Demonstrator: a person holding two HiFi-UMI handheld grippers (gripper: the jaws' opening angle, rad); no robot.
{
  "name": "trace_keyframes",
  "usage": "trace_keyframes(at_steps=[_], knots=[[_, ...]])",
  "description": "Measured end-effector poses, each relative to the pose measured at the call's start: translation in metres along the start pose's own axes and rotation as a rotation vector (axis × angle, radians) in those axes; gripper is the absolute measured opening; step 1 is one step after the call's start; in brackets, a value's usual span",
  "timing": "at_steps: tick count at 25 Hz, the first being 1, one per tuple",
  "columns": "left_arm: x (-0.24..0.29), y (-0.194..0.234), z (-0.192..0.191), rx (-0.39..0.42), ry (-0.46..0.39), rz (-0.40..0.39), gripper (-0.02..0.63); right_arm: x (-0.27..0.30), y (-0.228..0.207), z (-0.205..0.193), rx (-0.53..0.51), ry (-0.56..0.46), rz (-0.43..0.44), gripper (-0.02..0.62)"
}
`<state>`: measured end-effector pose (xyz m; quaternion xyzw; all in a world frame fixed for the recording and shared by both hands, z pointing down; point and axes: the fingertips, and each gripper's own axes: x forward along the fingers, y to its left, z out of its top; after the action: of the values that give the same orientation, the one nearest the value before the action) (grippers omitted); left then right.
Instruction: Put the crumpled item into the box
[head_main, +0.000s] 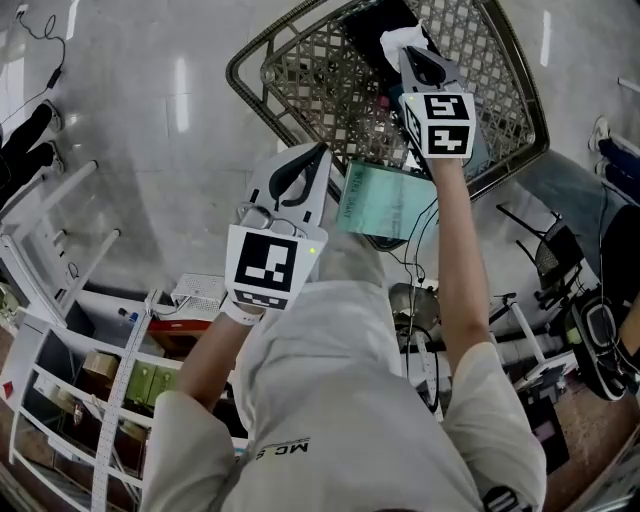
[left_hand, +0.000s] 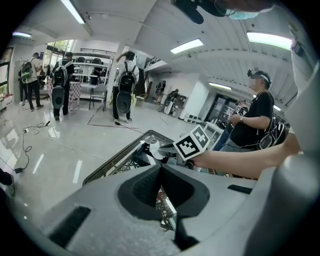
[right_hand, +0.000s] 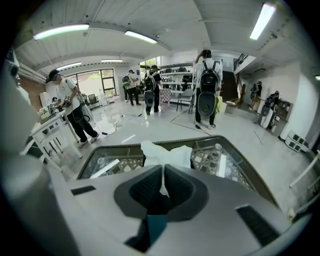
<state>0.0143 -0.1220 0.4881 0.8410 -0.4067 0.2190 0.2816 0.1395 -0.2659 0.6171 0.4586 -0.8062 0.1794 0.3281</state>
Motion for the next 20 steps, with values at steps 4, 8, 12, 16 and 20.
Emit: trace_keyframes(at_steps=[4,8,12,16,20], knots=[[0.001,0.0,-0.007,-0.013,0.008,-0.003,0.023,0.011,-0.002,-0.018,-0.032,0.094,-0.004,0.03],[0.003,0.0,-0.008,-0.012,0.012,-0.009,0.025,0.014,-0.004,-0.024,-0.02,0.123,-0.013,0.041],[0.004,0.0,-0.006,-0.004,0.006,-0.014,0.023,0.01,-0.001,-0.021,-0.016,0.115,-0.016,0.059],[0.002,-0.001,-0.003,0.0,-0.002,-0.011,0.023,0.002,-0.006,-0.018,-0.013,0.096,-0.024,0.079],[-0.005,-0.007,0.0,0.015,-0.004,-0.017,0.023,-0.013,-0.006,-0.013,0.018,0.053,-0.041,0.049]])
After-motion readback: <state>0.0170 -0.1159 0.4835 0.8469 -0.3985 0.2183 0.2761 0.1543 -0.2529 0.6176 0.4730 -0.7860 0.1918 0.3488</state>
